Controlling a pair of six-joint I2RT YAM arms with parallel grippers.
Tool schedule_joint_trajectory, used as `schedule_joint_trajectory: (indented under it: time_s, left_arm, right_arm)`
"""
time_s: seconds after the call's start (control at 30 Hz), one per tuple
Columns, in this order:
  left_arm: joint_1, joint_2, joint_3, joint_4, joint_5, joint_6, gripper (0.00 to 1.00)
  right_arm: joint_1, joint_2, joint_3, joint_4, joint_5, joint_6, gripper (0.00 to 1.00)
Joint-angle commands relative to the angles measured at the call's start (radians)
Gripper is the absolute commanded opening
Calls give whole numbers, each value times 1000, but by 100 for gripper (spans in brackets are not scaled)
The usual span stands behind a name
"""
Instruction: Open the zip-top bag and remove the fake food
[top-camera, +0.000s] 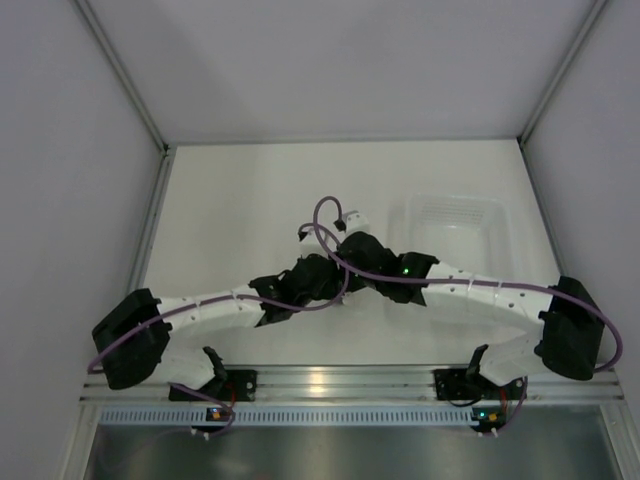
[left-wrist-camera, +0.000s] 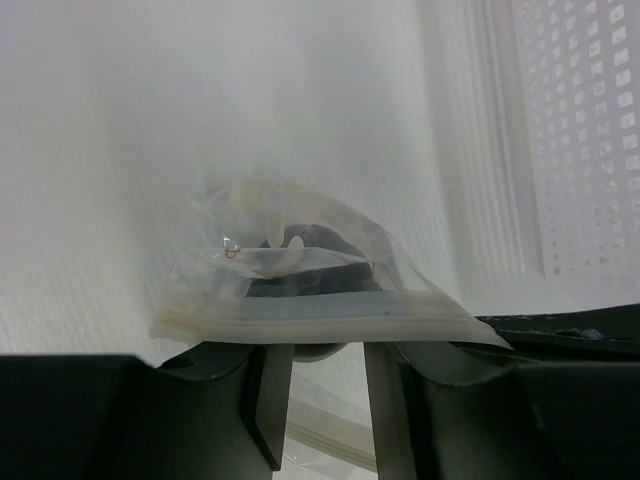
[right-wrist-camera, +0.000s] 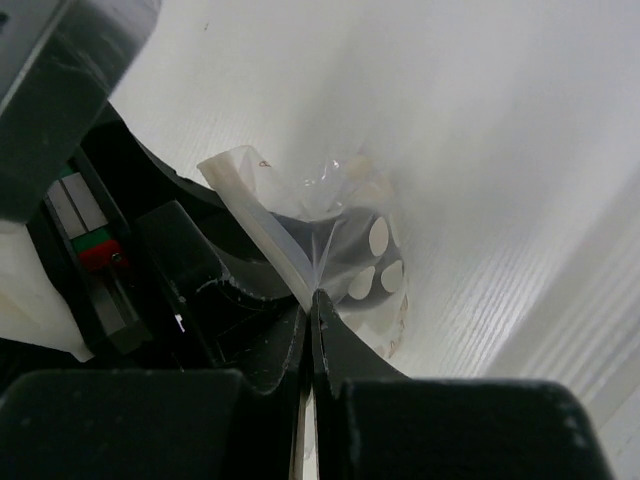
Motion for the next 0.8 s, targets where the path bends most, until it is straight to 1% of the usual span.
schedule_joint_trajectory:
  time_s: [0.0,0.03,0.13,0.27,0.43,0.53,0.67,0.77]
  left_arm:
    - [-7,32,63,24,73,111,38]
    - [-7,42,69,27,89,126,37]
    - [-9,82,75,26,147,190,34]
    - [-20,106,69,29,153,247,32]
    - [-20,94,61,34,175,263,40]
    - [-21,85,55,43,202,263,41]
    - [-21,77,55,41,224,276,43]
    - [-21,80,60,41,215,276,43]
  right_arm:
    - [-41,-42,-18,117,-75,20,0]
    - [-47,-45,-22,126,-96,20,0]
    - [-62,-59,-30,117,-80,16,0]
    - [-64,-63,-27,111,-70,3,0]
    - [-73,-59,-21,95,-46,-4,0]
    - [-79,-57,-7,69,-30,-20,0]
    - [-87,-39,45,-10,-6,-76,0]
    - [-87,-27,85,-73,19,-104,0]
